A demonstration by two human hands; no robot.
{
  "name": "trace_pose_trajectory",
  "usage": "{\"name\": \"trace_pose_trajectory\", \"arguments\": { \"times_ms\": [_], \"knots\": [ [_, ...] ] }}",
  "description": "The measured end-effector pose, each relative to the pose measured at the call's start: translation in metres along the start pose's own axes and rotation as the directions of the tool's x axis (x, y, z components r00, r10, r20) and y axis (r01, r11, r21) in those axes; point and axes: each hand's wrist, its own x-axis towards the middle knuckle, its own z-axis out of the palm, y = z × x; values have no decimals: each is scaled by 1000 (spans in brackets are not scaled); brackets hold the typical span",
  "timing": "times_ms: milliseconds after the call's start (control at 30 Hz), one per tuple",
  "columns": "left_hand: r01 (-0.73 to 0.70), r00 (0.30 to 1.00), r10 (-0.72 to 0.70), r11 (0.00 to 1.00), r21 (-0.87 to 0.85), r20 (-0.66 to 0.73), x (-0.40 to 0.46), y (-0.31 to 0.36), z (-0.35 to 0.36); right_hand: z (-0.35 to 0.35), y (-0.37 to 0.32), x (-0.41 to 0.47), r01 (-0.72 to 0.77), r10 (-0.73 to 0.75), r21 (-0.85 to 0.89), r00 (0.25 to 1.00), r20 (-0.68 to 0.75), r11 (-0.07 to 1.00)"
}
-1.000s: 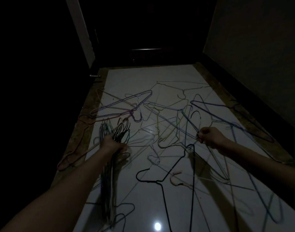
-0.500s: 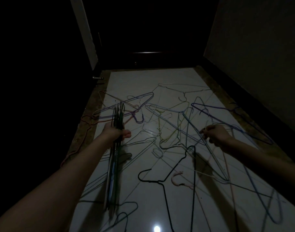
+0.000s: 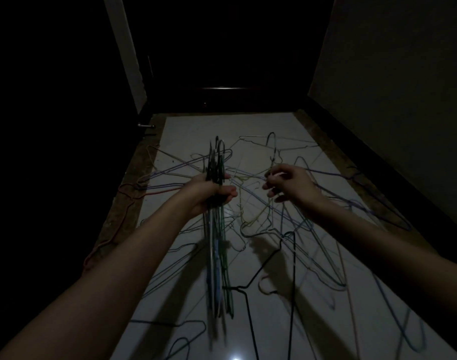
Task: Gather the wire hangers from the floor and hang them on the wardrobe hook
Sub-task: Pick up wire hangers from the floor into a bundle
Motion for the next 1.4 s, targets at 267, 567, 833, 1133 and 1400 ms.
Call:
{"name": "trace_pose_trajectory", "arguments": {
  "times_ms": [267,567,833,1133,1400],
  "knots": [
    [-3,995,1,1000,24,97,-2,-6,34,25,-5,6,192,-191,-190,981,26,963],
    [-24,999,27,992,-125,23,-5,-5,42,23,-3,11,194,-194,-39,981,5,980],
    [-136,983,90,946,-296,-163,7,-5,33,27,15,-9,-65,113,-171,950,291,983],
    [-355,918,276,893,-279,-283,9,24,53,25,-11,2,19,36,-192,960,278,981],
    [-441,889,400,878,-184,-225,1,72,67,-5,-54,28,187,-133,-325,975,180,927]
  ]
}}
